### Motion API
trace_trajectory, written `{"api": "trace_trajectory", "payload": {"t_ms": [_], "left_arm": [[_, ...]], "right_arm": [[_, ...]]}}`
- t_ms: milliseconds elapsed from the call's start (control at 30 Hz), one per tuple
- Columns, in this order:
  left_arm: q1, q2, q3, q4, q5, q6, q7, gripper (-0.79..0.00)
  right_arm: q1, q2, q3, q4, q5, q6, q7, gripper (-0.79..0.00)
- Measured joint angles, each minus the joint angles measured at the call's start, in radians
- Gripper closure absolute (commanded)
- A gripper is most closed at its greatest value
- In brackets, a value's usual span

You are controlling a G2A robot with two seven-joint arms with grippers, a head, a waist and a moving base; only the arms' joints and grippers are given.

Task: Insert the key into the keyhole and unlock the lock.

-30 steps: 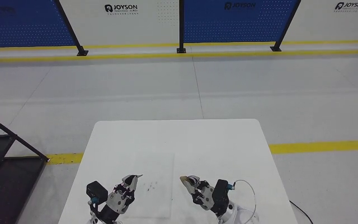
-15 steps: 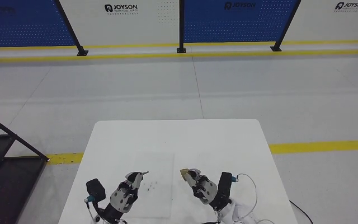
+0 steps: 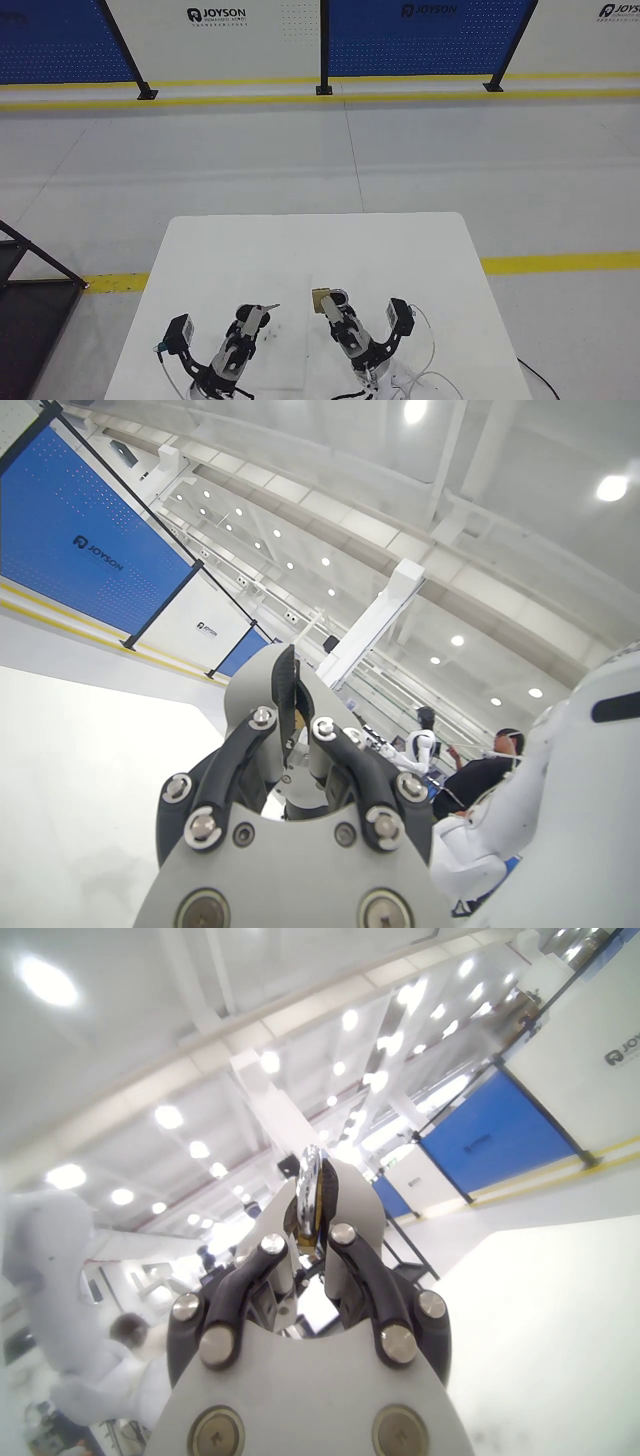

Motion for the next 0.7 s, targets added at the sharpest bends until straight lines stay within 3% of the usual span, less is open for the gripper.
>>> {"api": "trace_trajectory", "payload": {"t_ms": [400, 700], "left_arm": [[-0.025, -0.002, 0.022, 0.023, -0.028, -0.006, -0.033, 0.0], [-0.06, -0.007, 0.083, 0.037, -0.126, -0.012, -0.115, 0.0]], "right_arm": [[0.006, -0.004, -0.007, 0.009, -0.008, -0.013, -0.01, 0.0], [0.006, -0.004, -0.007, 0.009, -0.008, -0.013, -0.01, 0.0]]}}
